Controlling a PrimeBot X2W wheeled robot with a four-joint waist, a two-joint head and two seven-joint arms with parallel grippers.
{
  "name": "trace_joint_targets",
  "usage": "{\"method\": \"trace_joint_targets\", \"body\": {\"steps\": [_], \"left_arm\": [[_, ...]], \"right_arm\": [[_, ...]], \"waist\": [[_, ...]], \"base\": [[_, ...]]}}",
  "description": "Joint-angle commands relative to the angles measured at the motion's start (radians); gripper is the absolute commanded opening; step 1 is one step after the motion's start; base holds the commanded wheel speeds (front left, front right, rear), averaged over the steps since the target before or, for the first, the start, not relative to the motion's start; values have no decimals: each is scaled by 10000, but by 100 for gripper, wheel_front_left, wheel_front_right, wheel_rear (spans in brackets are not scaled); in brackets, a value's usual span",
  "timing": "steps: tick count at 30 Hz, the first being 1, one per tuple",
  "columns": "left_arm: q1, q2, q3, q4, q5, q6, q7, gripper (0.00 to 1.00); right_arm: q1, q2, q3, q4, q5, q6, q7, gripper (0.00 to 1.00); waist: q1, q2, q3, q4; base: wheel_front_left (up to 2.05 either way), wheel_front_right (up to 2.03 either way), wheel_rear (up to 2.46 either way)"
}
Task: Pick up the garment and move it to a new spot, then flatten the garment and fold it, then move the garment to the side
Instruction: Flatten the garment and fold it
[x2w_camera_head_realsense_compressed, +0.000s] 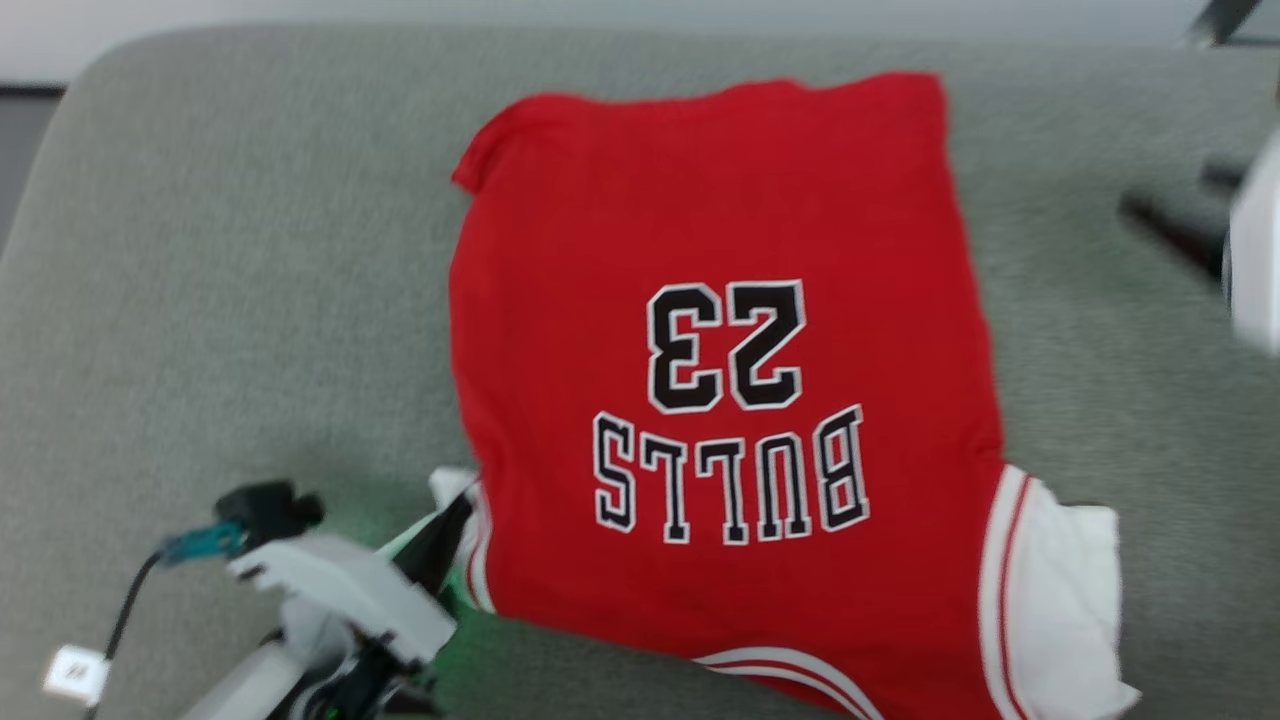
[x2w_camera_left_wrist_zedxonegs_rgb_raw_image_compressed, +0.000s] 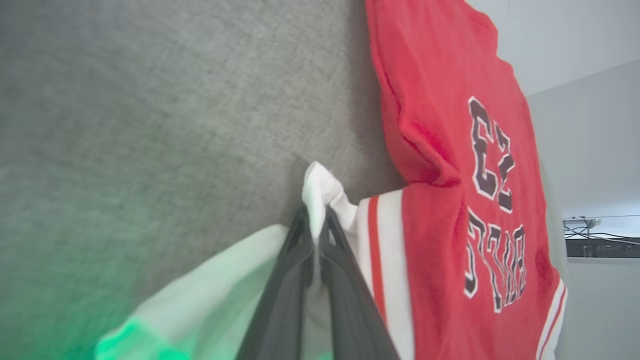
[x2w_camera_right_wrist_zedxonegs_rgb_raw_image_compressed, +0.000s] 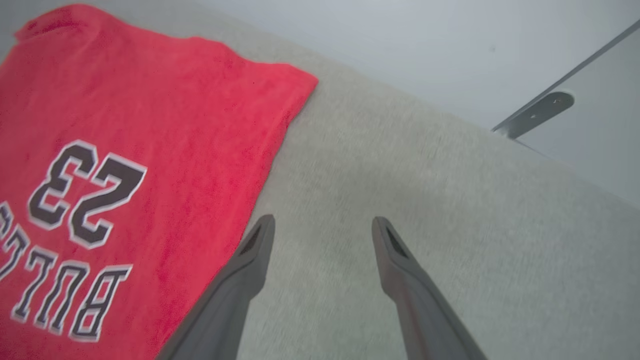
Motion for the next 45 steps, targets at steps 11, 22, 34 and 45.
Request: {"method": "trace_joint_targets", "body": {"steps": [11,22,34,45], "left_arm": [[-1146,-862,-372,118,492,-562,129,0],[-1274,-1300,-607,657,605,-815,110,0],[-1448,-1477,-565,947,501,-1050,181,0],[-1521,-1571,-445,1100,577,-1123,-51,0]], "right_arm": [[-4773,1431,1534,5296,-2615,-15,373,100],[-5782,1994,1506,8256,-3599,-12,-336,100],[-5862,2218,2215,9141,-3382,17,-682,0],[-6144,2070,2675,9357,-2938,8,-1468,0]], "waist": [[0,0,2393,2013],[0,0,2883,2490],[0,0,2938,2523],[0,0,2621,2333]], "base": [[0,0,0],[0,0,0],[0,0,0],[0,0,0]]}}
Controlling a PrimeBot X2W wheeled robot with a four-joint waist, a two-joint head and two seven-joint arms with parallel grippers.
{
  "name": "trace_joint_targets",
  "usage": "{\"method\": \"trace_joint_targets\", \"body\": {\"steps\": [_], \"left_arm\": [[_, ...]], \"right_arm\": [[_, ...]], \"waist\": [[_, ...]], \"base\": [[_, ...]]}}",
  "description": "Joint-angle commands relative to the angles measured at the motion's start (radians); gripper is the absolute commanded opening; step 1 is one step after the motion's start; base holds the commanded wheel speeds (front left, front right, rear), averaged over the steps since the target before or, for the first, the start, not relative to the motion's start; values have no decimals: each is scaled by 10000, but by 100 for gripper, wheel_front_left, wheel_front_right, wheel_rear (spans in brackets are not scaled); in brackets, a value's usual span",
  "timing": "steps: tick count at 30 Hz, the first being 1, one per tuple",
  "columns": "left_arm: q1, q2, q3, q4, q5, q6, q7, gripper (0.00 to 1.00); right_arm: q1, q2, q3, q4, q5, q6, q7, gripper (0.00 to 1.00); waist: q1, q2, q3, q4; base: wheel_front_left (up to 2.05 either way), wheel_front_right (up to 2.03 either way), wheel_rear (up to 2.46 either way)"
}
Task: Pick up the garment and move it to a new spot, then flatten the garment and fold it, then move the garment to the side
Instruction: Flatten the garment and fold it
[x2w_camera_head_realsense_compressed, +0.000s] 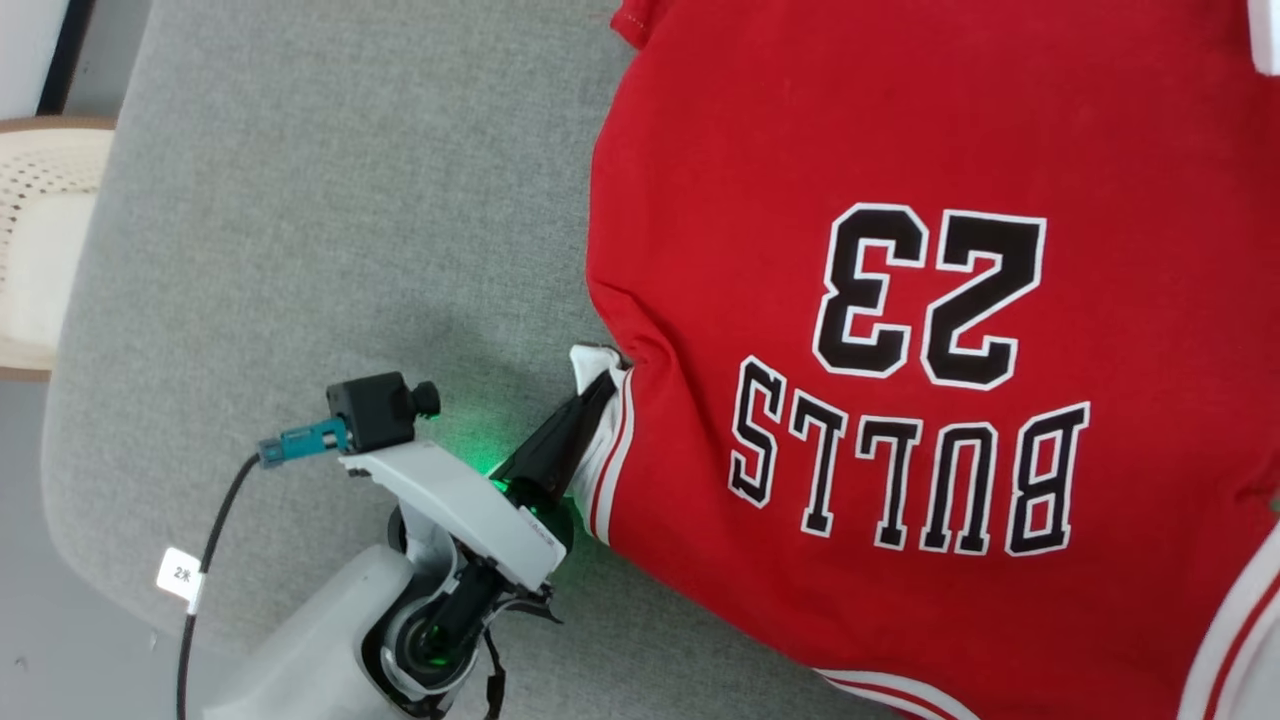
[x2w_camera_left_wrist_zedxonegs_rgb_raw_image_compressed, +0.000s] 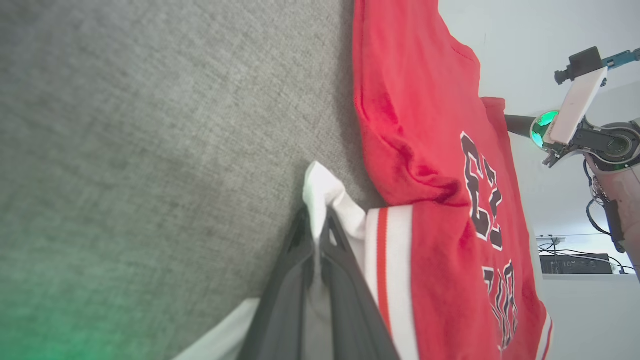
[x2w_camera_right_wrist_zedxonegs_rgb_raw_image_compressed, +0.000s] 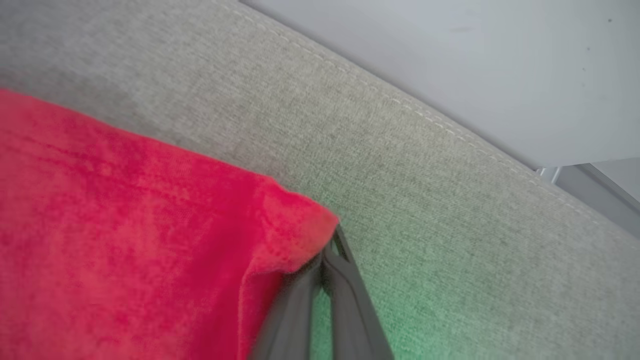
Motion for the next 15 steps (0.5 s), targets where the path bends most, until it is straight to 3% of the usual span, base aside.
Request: {"method": "trace_joint_targets", "body": {"steps": [1,7,15], "left_arm": [[342,87,-83,990,-34,298,47,0],[356,178,188,1113,-137,300,-191,0],[595,446,419,1096,-263,429,-274,0]], "right_arm": [[552,-30,151,273,146,37,20,0],[1040,-423,374,-165,1178,15,-295,0],[2699,-1377,1167,-2326,3017,15,-307,0]], "waist": [[0,0,-186,-118],[0,0,-862,-490],[0,0,-1868,-1268]], "base": [[0,0,0],[0,0,0],[0,0,0]]}}
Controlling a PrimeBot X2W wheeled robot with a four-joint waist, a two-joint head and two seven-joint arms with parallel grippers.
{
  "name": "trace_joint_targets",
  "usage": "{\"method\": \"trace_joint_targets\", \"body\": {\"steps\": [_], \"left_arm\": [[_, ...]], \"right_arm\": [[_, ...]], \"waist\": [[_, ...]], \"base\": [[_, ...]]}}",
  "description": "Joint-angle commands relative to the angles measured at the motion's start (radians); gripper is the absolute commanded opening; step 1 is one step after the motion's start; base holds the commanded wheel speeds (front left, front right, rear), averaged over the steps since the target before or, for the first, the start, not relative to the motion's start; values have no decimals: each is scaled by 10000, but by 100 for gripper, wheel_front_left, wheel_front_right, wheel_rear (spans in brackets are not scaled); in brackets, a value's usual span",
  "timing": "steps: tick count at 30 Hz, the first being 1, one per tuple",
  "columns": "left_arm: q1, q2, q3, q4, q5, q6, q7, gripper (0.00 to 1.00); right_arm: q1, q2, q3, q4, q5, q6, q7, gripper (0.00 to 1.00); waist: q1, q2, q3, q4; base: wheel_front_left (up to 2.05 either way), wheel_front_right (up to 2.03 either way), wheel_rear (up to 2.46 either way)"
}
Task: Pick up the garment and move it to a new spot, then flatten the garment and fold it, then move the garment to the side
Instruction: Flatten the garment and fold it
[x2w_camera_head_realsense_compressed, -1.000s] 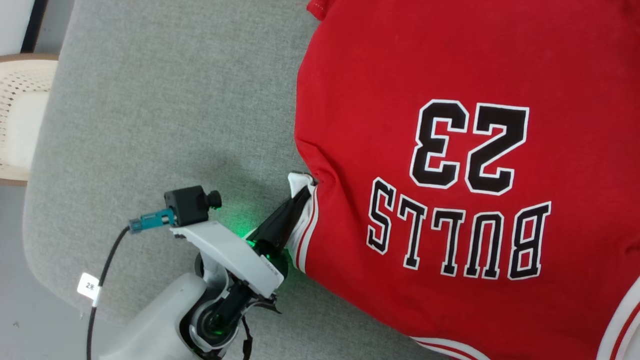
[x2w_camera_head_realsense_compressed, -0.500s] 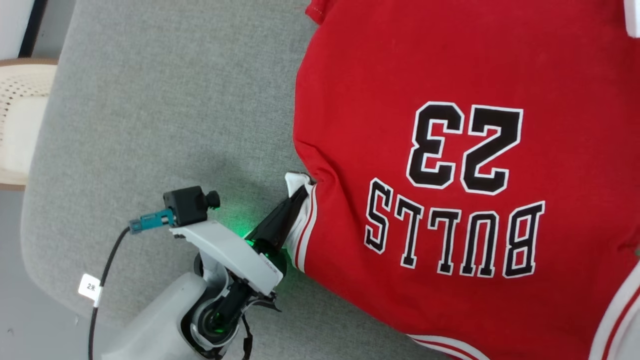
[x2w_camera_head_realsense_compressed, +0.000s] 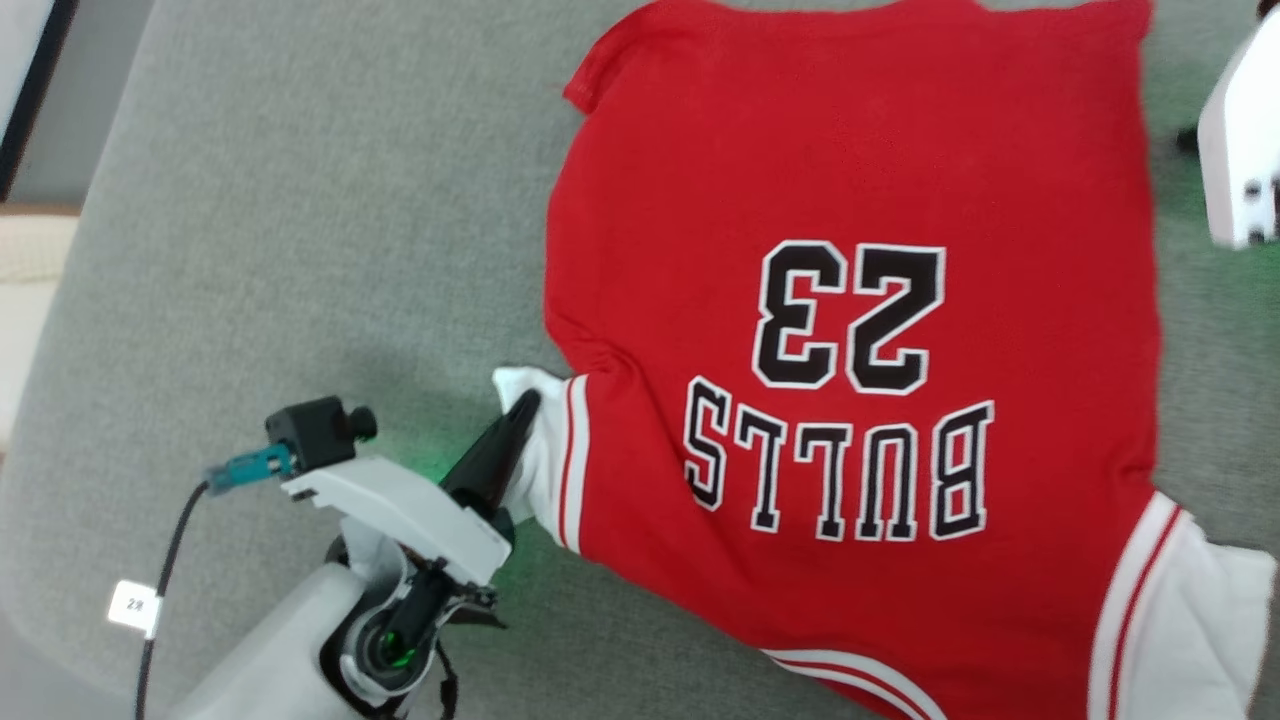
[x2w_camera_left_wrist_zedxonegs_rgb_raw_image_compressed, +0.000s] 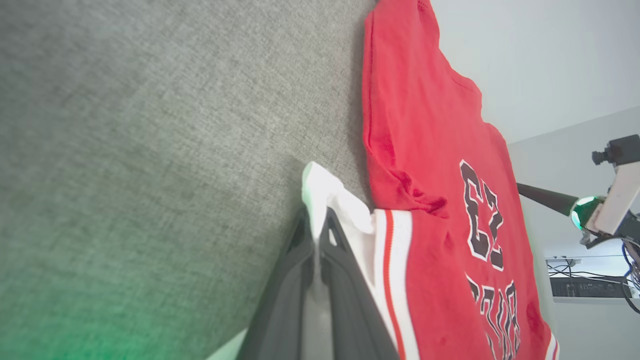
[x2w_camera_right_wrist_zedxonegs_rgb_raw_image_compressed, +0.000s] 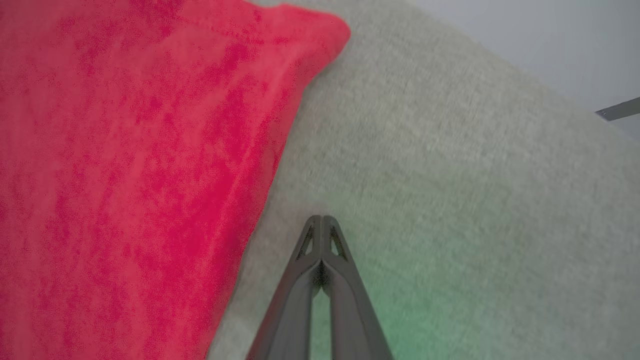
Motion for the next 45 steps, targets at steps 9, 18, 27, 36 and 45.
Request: {"method": "trace_joint_targets", "body": {"steps": [9,18,27,36,45], "left_arm": [[885,523,102,-119,-198,404,-18,0],[1161,809,138,-708,-153,650,-27,0],[882,670,-6,-1096,9,679,104,0],[537,252,-152,-912,91,348,142,0],[232,-275,-349,-366,165,-47,122,0]], "right_arm": [[2376,-1502,387,-2644,1337,-11,265,0],[3600,-2004,-432,-4424,1310,-11,197,24],[2752,-1149,-1551,-4377,-66,-11,187,100],[881,-85,-1499,-2672,-1772,-11,-133,100],[-442,607,-1601,-403,-2441,-11,-25,100]], "waist": [[0,0,-1327,-1200],[0,0,-1350,-1336],[0,0,-759,-710],[0,0,164,166],[0,0,862,830]], "base": [[0,0,0],[0,0,0],[0,0,0],[0,0,0],[0,0,0]]}}
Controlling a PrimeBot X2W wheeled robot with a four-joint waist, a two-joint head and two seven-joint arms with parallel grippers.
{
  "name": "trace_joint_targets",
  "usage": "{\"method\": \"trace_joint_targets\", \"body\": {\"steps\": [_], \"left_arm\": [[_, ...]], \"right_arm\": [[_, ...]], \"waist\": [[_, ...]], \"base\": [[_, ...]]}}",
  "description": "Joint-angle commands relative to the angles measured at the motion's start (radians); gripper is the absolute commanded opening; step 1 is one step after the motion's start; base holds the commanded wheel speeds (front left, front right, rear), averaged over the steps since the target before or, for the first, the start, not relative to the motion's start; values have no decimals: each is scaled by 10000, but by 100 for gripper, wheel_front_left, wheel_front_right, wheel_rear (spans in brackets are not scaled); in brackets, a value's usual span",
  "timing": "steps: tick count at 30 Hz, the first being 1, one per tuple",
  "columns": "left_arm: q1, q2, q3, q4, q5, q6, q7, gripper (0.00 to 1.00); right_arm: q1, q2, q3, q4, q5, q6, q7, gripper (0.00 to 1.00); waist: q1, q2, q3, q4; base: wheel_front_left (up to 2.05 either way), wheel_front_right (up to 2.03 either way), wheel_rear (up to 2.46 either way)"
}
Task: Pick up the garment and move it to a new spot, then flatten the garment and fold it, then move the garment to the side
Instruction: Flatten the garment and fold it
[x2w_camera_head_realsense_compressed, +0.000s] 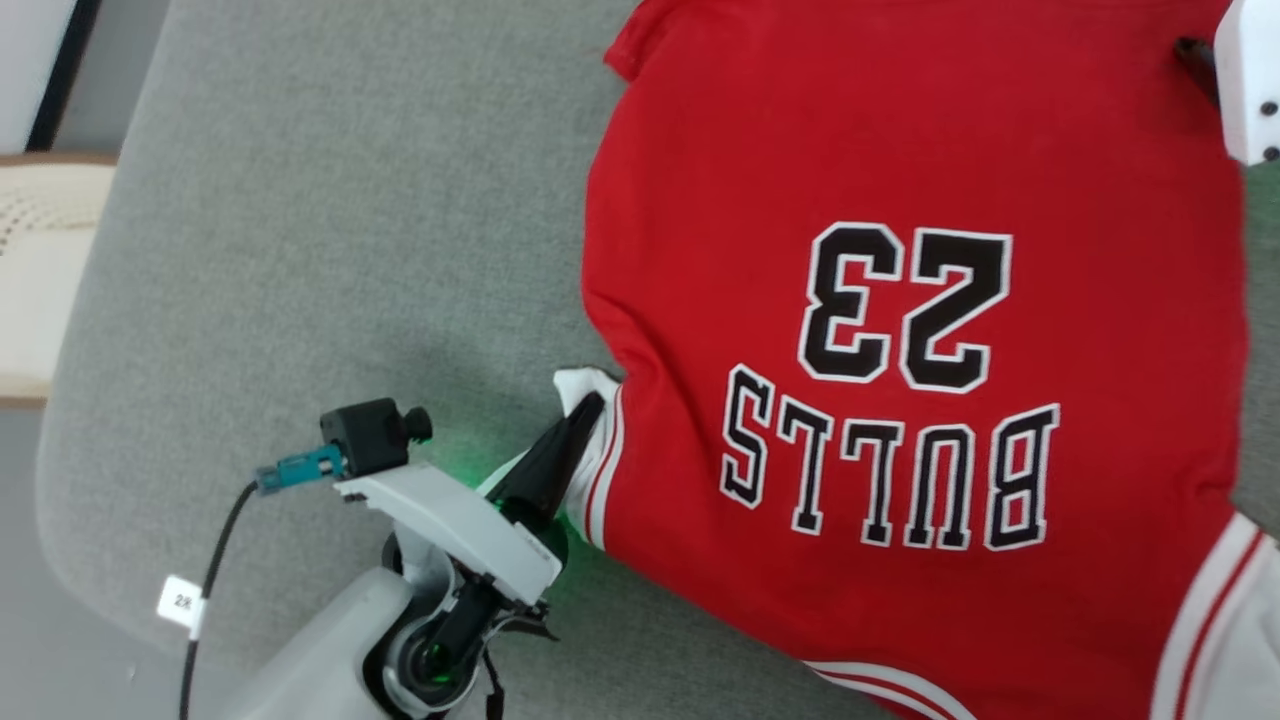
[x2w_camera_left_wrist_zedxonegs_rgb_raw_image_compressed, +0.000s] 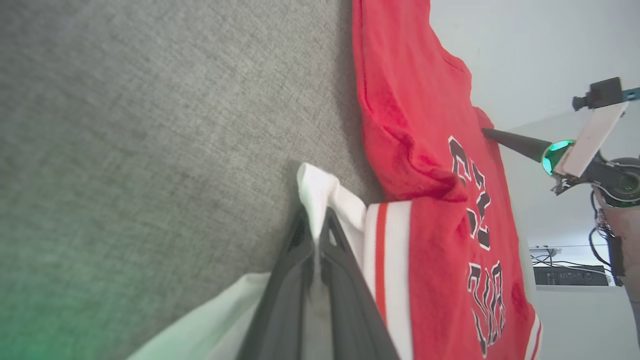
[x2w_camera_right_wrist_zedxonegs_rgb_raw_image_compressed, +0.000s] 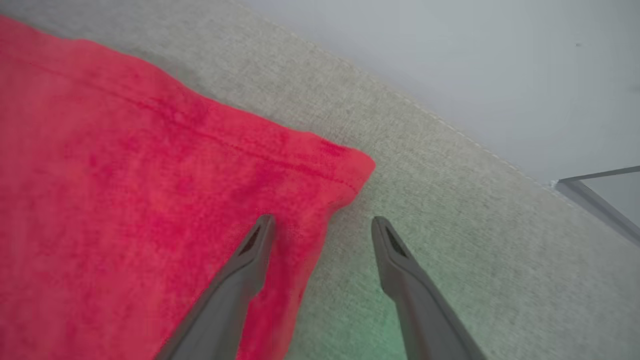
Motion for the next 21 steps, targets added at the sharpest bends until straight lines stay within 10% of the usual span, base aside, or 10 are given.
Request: {"method": "trace_joint_targets", "body": {"steps": [1,12,14,15,21], "left_arm": [[14,-79,-105,439,0,37,49,0],[-217,-562,-276,1168,73,-391,4,0],[-212,-562,-247,1257,48,-410,-2,0],[-225,-557,-233,1293,38,-411,5,0],[-436,-625,-160,1360,64,-453,-34,0]], "right_arm": [[-240,69,-51,280,-173,-11,92,100],[-766,792,180,2407,-669,4,1452,100],[-693,882,333,2434,-495,33,1539,46],[-677,848,440,2450,-488,35,1574,0],[-879,488,317,2475,-446,-14,774,0]], "waist": [[0,0,461,413],[0,0,925,763],[0,0,901,751],[0,0,881,739],[0,0,688,591]], "base": [[0,0,0],[0,0,0],[0,0,0],[0,0,0],[0,0,0]]}}
